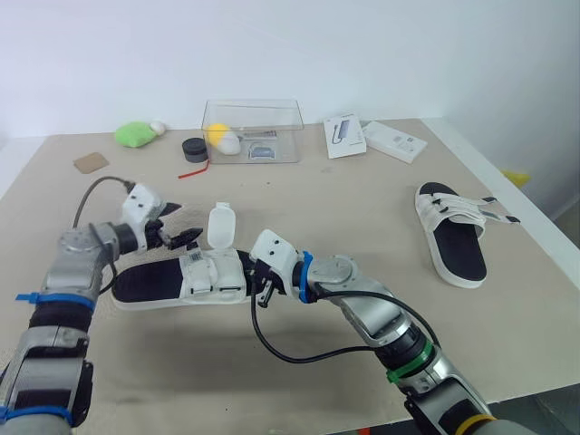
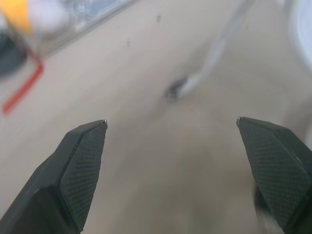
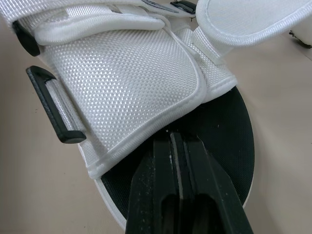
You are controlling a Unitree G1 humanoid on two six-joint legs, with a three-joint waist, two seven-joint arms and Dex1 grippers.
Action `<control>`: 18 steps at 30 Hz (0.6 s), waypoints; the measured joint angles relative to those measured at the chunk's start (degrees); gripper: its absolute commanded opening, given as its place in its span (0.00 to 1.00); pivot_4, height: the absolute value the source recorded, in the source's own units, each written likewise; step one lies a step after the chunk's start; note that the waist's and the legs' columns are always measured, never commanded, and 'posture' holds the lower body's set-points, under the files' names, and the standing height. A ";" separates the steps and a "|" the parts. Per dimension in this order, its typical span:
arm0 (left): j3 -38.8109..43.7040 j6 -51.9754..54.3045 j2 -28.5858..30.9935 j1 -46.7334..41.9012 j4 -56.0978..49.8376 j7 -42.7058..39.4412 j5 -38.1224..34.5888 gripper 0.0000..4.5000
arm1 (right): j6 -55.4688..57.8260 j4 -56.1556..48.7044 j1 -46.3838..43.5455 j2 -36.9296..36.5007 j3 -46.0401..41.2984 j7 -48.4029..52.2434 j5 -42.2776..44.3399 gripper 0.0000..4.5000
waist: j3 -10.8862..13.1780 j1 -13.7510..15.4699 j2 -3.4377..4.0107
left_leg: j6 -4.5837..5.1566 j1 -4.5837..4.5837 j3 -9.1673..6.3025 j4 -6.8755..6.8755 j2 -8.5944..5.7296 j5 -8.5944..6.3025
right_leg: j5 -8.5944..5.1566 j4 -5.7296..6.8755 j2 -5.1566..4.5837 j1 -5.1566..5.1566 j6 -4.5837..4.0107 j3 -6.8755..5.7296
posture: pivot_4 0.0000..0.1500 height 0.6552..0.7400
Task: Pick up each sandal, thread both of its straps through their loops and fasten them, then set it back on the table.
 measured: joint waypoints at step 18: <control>-4.15 -16.23 -8.27 -11.61 21.27 3.94 9.93 0.01 | -0.27 0.43 -0.35 0.18 -0.34 -0.40 0.00 0.00 | 0.06 -0.02 -0.09 | 0.01 -0.06 -0.05 0.00 0.00 0.00 | 0.15 0.00 0.05 -0.01 0.27 -0.01 | 1.00 1.00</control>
